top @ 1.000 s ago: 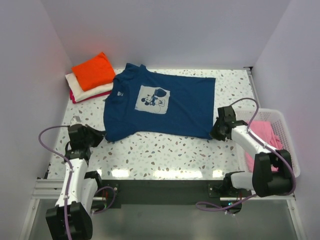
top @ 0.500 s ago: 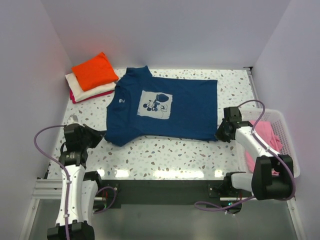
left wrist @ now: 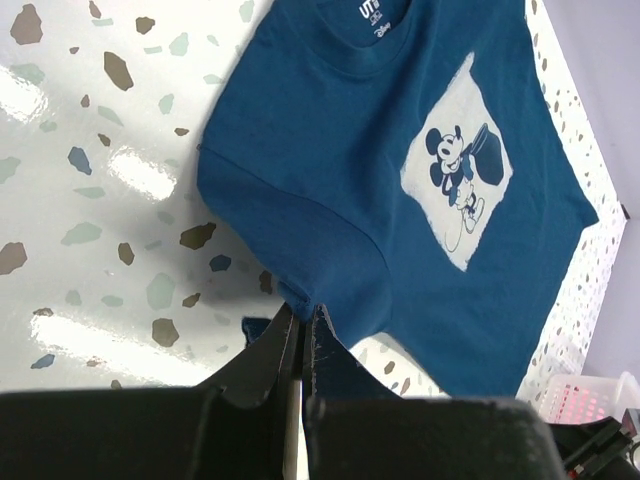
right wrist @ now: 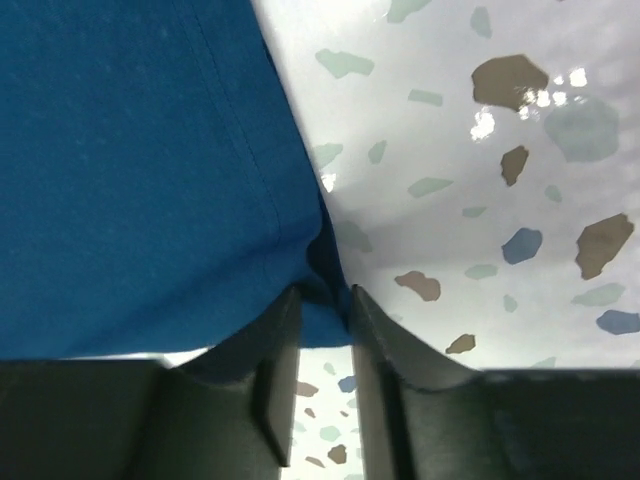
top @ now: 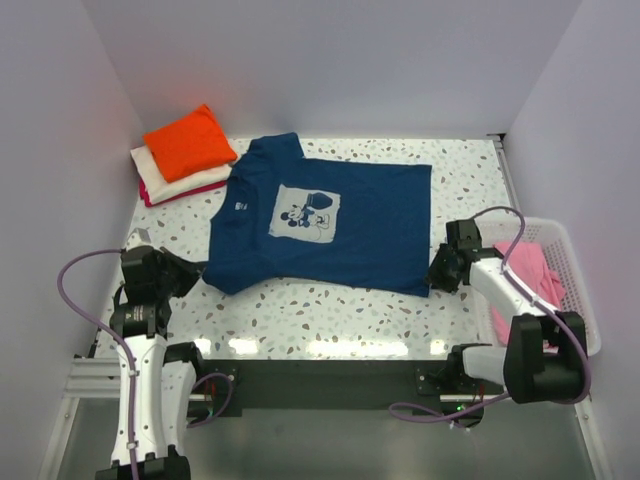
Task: Fold and stack the t-shirts
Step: Fold the tshirt
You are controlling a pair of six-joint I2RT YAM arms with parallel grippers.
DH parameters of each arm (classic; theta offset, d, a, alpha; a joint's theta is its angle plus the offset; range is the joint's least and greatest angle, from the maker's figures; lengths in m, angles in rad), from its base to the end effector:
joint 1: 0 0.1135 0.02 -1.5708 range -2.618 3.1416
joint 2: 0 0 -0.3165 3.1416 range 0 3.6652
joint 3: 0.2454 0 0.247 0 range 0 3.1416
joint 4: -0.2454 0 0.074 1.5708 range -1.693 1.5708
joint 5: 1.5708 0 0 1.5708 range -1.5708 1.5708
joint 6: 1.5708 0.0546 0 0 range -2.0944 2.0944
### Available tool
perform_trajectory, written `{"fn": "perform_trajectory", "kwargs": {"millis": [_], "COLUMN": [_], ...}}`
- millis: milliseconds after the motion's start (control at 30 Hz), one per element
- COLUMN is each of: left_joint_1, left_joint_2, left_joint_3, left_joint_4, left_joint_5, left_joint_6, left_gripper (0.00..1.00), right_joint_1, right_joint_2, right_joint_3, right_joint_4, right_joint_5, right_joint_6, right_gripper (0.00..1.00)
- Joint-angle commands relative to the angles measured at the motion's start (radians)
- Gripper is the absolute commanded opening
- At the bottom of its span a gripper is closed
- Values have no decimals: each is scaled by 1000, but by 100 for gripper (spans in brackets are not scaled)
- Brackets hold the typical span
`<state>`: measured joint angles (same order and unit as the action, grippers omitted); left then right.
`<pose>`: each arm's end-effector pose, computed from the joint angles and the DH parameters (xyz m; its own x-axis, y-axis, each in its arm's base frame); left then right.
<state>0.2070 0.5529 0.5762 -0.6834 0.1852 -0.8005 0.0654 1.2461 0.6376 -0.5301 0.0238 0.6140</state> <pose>0.0898 0.0086 0.2670 -0.3751 -0.7996 -0.4690 -0.4722 0.6002 -0.6456 0.2034 0.0120 0.2090 -0.7725 0.5266 -0.3548 0.4768 0.8501 0.2237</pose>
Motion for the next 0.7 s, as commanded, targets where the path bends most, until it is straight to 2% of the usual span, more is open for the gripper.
{"fn": "perform_trajectory", "kwargs": {"millis": [0,133,433,667], "left_joint_1": [-1,-3,-1,-1], "left_joint_2": [-10,-11,18,28], "left_joint_3": [7,-7,-18,-33], "left_joint_4": [18,38,91,113], "left_joint_5": [3,7,26,33], "left_joint_6": [21,23,23,20], "left_gripper": [0,0,0,0], "right_joint_1": [-7,-7,4,24], "right_joint_2": [-66,-125,-211,-195], "right_joint_3": [-18,-32,-134,-157], "right_joint_4": [4,-19,-39,-9], "right_joint_5": [-22,-68,-107,-108], "right_joint_6": [-11,-5,36,75], "right_gripper": [37,41,35,35]}}
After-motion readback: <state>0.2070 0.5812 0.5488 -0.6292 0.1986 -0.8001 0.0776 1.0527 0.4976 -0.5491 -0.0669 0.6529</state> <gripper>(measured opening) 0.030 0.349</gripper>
